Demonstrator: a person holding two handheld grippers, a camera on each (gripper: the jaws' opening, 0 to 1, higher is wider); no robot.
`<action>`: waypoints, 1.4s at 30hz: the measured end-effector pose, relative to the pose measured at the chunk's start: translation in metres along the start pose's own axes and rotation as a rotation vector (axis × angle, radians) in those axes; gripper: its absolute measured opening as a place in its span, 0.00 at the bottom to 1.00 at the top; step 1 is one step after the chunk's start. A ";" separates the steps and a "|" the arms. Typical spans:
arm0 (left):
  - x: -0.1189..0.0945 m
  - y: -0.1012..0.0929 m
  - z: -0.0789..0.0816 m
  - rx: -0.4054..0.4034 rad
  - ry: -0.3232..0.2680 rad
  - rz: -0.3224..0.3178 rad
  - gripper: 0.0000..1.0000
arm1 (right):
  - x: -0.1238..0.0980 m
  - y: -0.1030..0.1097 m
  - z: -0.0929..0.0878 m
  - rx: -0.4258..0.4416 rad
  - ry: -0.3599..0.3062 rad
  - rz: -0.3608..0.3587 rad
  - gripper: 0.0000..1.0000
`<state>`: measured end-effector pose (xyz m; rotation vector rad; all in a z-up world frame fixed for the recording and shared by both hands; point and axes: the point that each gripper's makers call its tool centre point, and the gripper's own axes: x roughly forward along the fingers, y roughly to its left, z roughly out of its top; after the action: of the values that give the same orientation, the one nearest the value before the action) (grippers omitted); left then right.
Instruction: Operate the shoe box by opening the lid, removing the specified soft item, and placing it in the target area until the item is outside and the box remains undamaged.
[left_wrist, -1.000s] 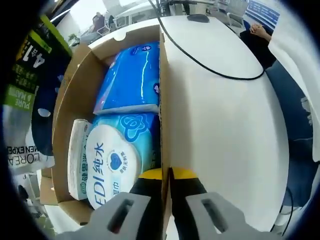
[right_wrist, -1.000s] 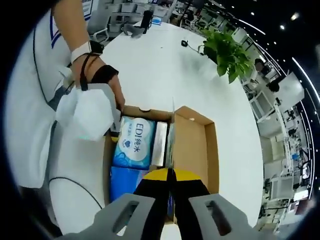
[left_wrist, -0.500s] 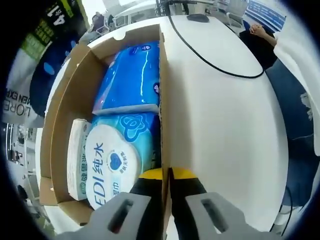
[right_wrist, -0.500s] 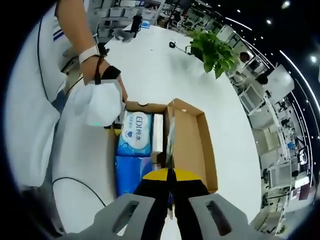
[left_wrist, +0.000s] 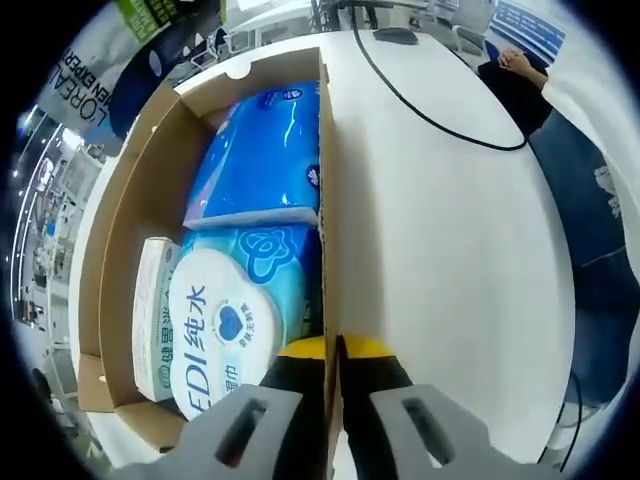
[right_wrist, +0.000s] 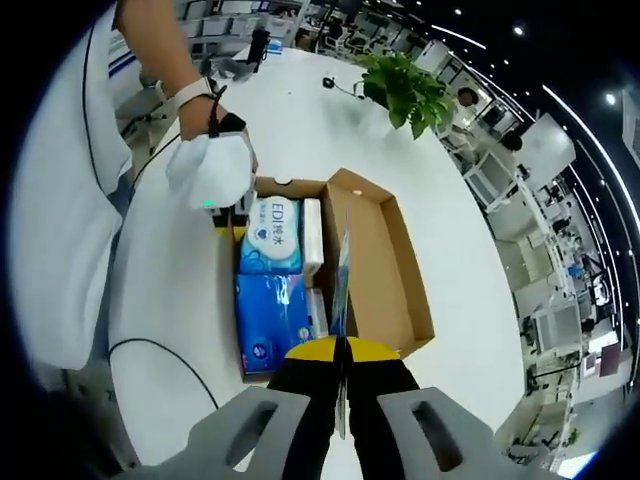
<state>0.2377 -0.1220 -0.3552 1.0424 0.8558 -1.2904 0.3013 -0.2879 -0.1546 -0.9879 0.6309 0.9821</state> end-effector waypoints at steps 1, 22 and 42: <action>0.000 0.000 0.000 0.000 0.003 0.001 0.01 | -0.001 0.000 -0.002 0.002 0.000 -0.002 0.00; 0.002 0.002 -0.003 -0.006 0.042 0.001 0.01 | -0.015 -0.007 -0.063 0.066 0.001 -0.028 0.00; 0.002 0.002 -0.005 -0.009 0.093 0.008 0.01 | -0.021 -0.011 -0.114 0.120 0.014 -0.042 0.00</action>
<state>0.2398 -0.1179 -0.3590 1.1042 0.9260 -1.2382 0.3004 -0.4004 -0.1834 -0.8991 0.6704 0.8904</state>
